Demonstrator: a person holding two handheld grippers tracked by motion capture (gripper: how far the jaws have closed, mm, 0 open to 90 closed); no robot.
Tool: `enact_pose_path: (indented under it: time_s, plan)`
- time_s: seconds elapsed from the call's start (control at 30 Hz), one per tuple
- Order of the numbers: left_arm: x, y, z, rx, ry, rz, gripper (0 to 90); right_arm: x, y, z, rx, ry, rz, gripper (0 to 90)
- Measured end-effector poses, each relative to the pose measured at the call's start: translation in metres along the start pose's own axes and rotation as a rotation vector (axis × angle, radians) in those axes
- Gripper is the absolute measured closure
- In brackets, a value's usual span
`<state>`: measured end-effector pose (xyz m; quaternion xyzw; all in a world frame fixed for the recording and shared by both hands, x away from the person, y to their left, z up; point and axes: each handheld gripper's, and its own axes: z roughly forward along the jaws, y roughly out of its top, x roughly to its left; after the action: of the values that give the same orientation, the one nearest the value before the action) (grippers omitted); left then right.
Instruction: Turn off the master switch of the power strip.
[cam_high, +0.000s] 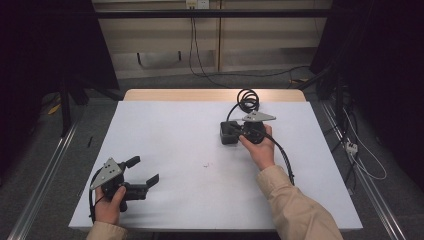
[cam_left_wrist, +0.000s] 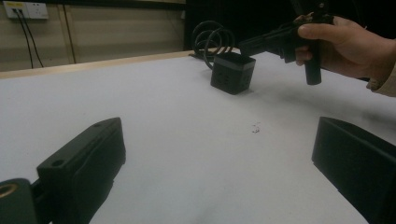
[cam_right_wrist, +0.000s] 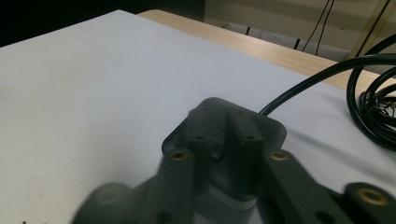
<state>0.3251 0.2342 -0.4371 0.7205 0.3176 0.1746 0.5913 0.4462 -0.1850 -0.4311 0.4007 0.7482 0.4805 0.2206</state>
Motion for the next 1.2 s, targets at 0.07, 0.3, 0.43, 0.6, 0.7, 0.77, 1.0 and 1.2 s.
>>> enact_pose_path:
  time_s: [0.07, 0.3, 0.43, 0.6, 0.7, 0.77, 1.0, 1.2]
  plan:
    - [0.0, 0.0, -0.001, -0.002, 0.001, 0.0, 2.5, 0.002, 0.001, -0.002, -0.002, 0.01, -0.013, 72.3]
    - [-0.001, 0.001, -0.001, -0.007, 0.001, 0.002, 2.4, 0.01, 0.001, -0.01, -0.008, 0.033, 0.047, 42.9]
    - [-0.001, 0.0, -0.002, 0.0, 0.001, 0.001, 2.5, 0.011, -0.001, -0.018, -0.008, 0.025, 0.073, 30.4]
    - [-0.001, 0.001, -0.001, -0.002, 0.001, 0.002, 2.5, 0.014, -0.005, -0.029, 0.003, 0.033, 0.06, 25.7]
    - [-0.001, 0.0, -0.001, -0.001, -0.004, 0.004, 2.4, 0.016, -0.01, -0.036, 0.013, 0.027, 0.043, 23.5]
    - [-0.001, 0.0, -0.001, 0.0, -0.003, 0.004, 2.5, 0.016, -0.014, -0.041, 0.008, 0.029, 0.052, 23.6]
    - [-0.002, 0.0, 0.0, 0.001, -0.004, 0.002, 2.4, 0.014, -0.026, -0.059, 0.023, 0.029, 0.054, 20.6]
    - [-0.002, 0.0, 0.0, 0.004, -0.004, 0.005, 2.4, 0.015, -0.036, -0.074, 0.026, 0.035, 0.044, 20.6]
